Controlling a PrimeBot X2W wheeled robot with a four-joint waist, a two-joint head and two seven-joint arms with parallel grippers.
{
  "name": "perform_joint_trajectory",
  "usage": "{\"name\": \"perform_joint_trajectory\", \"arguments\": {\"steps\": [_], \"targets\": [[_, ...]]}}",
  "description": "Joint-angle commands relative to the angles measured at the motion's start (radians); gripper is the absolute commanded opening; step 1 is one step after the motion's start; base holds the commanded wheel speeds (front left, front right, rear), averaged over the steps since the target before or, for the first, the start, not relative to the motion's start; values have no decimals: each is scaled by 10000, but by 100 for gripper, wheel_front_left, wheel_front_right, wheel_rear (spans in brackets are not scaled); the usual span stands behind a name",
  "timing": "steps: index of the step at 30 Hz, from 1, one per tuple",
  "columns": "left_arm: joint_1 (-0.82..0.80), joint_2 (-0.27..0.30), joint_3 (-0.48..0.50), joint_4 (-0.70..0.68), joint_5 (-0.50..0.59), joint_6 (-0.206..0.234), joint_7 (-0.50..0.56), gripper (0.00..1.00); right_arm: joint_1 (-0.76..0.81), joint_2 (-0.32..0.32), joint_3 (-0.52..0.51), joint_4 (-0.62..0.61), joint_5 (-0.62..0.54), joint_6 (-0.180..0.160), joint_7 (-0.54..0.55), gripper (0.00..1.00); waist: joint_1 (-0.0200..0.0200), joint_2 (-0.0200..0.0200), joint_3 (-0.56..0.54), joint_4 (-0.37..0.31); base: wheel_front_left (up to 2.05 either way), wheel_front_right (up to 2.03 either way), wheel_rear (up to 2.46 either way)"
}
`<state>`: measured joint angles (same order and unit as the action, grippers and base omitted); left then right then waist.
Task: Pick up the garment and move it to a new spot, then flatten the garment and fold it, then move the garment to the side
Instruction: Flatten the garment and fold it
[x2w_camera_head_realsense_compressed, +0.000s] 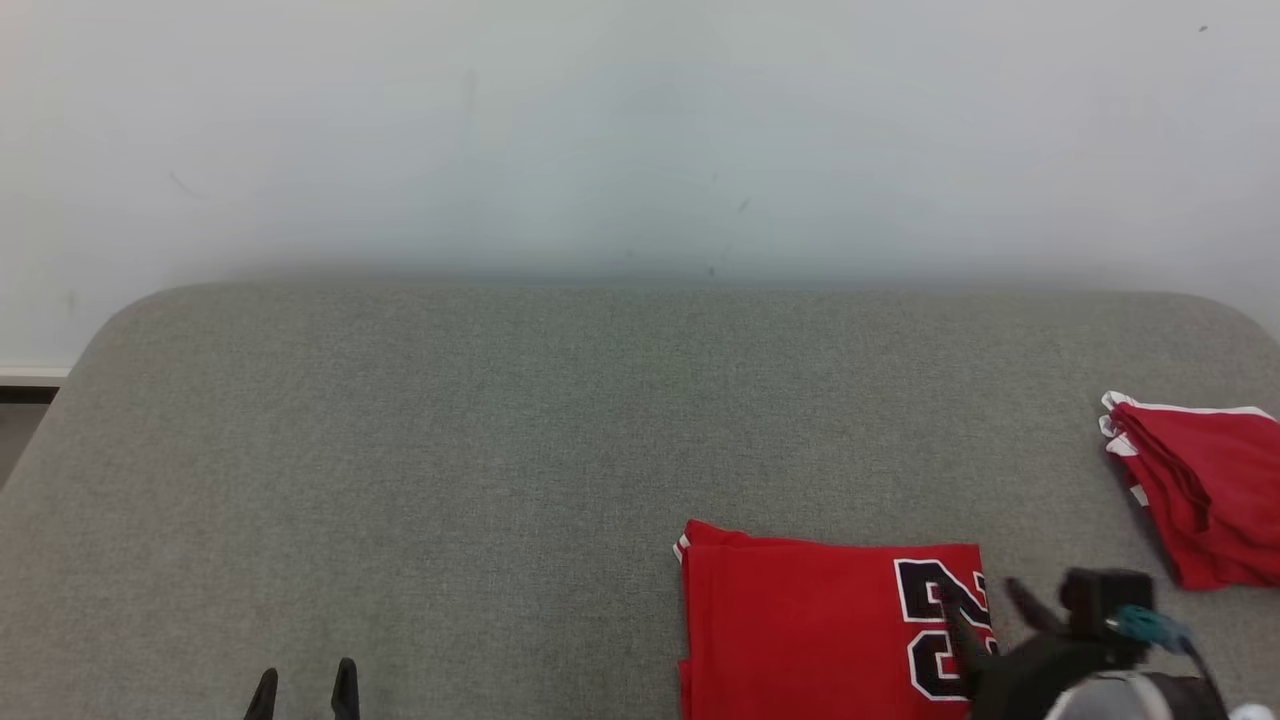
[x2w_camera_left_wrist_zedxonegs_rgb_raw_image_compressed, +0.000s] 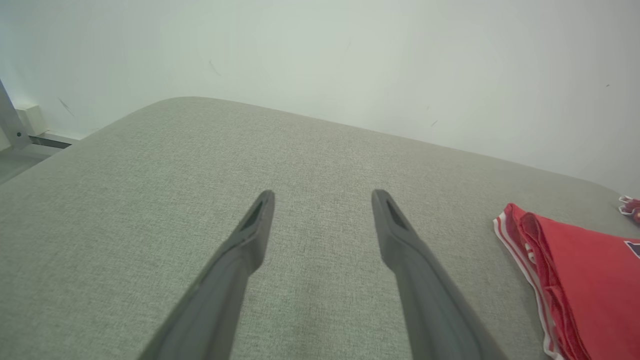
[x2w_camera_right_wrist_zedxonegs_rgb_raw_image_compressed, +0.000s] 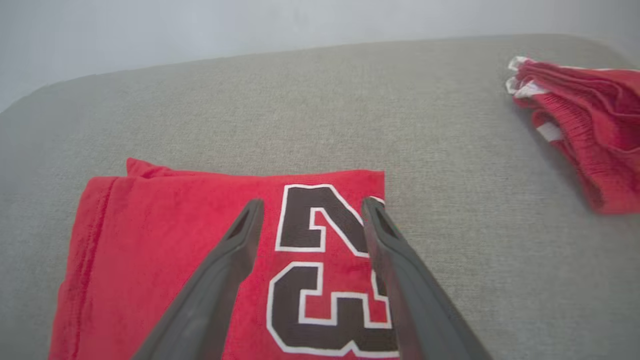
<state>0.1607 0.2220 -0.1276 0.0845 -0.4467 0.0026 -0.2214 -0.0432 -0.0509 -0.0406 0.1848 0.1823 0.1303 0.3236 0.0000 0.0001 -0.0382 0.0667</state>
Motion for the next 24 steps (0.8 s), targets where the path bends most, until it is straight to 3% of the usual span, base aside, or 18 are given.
{"name": "perform_joint_trajectory", "arguments": {"steps": [1, 6, 11, 17, 24], "targets": [[8, -30, -19, 34, -113, -1, -68, 100, 258, 10, -319, -308, -290, 7, -363, 100, 0, -1, -7, 12, 0, 0, 0], [64, -119, 4, 167, -102, -2, -196, 100, 1143, 9, -1562, -900, -632, 7, -2208, 100, 0, -1, -129, -63, 0, 0, 0], [16, -164, 68, 185, 178, -85, -369, 100, 1596, 3, -1843, -730, -560, 7, -3919, 100, 0, -1, -400, -359, 0, 0, 0], [93, -378, 511, -106, 794, -111, -443, 100, 1635, -29, -989, -353, -1278, 7, -4885, 100, 0, -1, -796, -776, 0, 0, 0], [457, -967, 1149, -90, 1201, -502, -437, 100, 1476, -173, -413, -29, -994, 7, -5125, 100, 0, -1, -1166, -975, 0, 0, 0]]}}
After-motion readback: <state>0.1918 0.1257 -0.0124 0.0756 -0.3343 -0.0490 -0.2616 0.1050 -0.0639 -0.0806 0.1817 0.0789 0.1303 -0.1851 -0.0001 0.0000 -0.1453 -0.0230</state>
